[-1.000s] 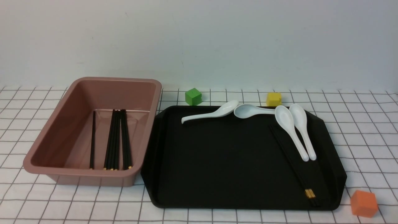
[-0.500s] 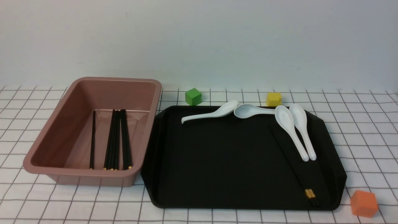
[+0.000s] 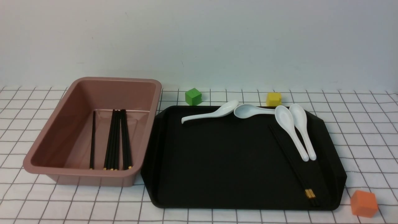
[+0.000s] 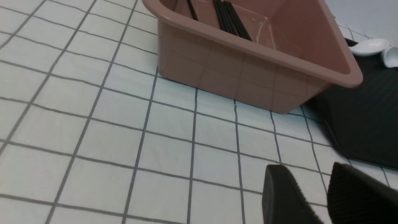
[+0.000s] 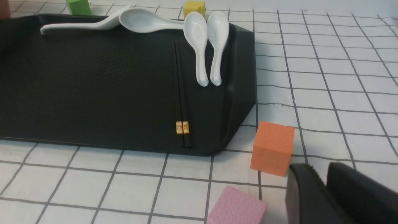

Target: On white black tablecloth take chopsticks from black tray and put them in box.

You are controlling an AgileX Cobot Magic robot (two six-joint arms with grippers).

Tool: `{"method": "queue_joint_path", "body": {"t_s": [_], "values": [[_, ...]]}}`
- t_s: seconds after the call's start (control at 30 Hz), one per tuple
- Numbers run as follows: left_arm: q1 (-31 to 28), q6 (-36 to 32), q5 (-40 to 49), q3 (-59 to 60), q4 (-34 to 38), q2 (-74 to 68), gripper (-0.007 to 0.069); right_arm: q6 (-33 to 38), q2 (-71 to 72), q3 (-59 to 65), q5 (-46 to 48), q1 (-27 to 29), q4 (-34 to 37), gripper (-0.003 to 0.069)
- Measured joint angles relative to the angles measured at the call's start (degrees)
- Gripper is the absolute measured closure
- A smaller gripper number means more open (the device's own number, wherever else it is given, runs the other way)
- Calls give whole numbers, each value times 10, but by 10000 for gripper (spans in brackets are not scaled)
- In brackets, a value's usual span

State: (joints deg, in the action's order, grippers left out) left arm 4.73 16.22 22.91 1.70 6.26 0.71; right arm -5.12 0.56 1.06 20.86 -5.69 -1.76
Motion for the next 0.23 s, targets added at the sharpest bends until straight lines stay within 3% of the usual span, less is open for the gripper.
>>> {"method": "queue_joint_path", "body": {"t_s": [0.23], "values": [[0,0,0,0,0,0,386,0,0,0,0,0,0,513]]}}
